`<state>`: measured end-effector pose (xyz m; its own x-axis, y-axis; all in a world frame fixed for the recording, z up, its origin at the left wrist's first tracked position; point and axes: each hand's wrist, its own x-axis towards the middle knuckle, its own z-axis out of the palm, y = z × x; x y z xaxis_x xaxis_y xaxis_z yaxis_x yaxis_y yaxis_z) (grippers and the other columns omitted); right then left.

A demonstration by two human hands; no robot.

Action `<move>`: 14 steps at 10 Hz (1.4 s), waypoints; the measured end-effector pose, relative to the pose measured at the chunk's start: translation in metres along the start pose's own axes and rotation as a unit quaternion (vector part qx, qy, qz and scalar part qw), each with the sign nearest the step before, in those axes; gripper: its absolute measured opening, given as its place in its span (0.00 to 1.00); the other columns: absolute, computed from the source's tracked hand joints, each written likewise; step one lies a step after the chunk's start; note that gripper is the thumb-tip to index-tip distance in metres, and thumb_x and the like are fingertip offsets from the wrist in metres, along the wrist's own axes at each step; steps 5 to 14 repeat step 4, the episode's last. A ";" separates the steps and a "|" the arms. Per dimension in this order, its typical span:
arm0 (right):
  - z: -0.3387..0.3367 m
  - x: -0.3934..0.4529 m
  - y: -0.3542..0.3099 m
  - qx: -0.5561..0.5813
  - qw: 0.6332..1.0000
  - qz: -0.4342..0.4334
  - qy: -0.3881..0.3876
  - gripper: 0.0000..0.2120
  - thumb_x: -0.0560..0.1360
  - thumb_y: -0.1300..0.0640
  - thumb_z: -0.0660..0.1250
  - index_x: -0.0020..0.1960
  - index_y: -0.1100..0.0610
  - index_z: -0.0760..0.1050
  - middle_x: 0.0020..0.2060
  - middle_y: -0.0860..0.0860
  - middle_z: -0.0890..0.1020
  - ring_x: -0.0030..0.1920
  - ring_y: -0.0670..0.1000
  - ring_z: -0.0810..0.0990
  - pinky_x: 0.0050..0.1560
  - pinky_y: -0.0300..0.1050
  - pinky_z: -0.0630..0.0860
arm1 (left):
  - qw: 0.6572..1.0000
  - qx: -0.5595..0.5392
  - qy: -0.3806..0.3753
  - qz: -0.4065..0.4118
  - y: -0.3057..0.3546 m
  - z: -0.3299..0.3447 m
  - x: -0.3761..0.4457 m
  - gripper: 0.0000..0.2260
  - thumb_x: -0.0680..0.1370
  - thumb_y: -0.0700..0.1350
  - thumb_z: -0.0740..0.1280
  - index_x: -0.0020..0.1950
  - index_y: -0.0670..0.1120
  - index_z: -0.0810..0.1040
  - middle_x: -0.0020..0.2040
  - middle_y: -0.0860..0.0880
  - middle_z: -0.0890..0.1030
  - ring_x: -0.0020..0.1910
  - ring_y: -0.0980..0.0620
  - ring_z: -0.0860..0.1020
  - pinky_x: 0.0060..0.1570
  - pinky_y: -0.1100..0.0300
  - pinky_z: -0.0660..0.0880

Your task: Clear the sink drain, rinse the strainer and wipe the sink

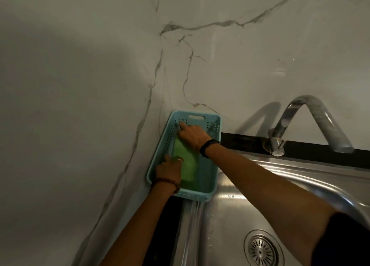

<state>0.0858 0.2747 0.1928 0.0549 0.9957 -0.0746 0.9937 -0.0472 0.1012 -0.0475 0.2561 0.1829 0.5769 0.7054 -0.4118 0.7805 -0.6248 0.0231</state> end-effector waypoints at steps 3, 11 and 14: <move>-0.017 -0.047 0.001 0.129 0.985 0.092 0.069 0.15 0.76 0.66 0.57 0.61 0.60 0.72 0.58 0.58 0.78 0.55 0.60 0.78 0.50 0.53 0.75 | 0.978 -0.103 0.177 0.029 0.015 -0.015 -0.016 0.11 0.78 0.44 0.60 0.56 0.40 0.74 0.61 0.41 0.72 0.53 0.44 0.76 0.49 0.54 0.72; -0.031 -0.101 -0.002 0.191 0.939 0.155 0.240 0.11 0.75 0.63 0.59 0.55 0.58 0.75 0.51 0.56 0.81 0.48 0.57 0.80 0.41 0.47 0.74 | 0.925 -0.238 0.285 0.087 0.036 -0.012 -0.043 0.09 0.78 0.43 0.59 0.48 0.40 0.76 0.51 0.41 0.77 0.49 0.44 0.76 0.46 0.51 0.73; -0.031 -0.101 -0.002 0.191 0.939 0.155 0.240 0.11 0.75 0.63 0.59 0.55 0.58 0.75 0.51 0.56 0.81 0.48 0.57 0.80 0.41 0.47 0.74 | 0.925 -0.238 0.285 0.087 0.036 -0.012 -0.043 0.09 0.78 0.43 0.59 0.48 0.40 0.76 0.51 0.41 0.77 0.49 0.44 0.76 0.46 0.51 0.73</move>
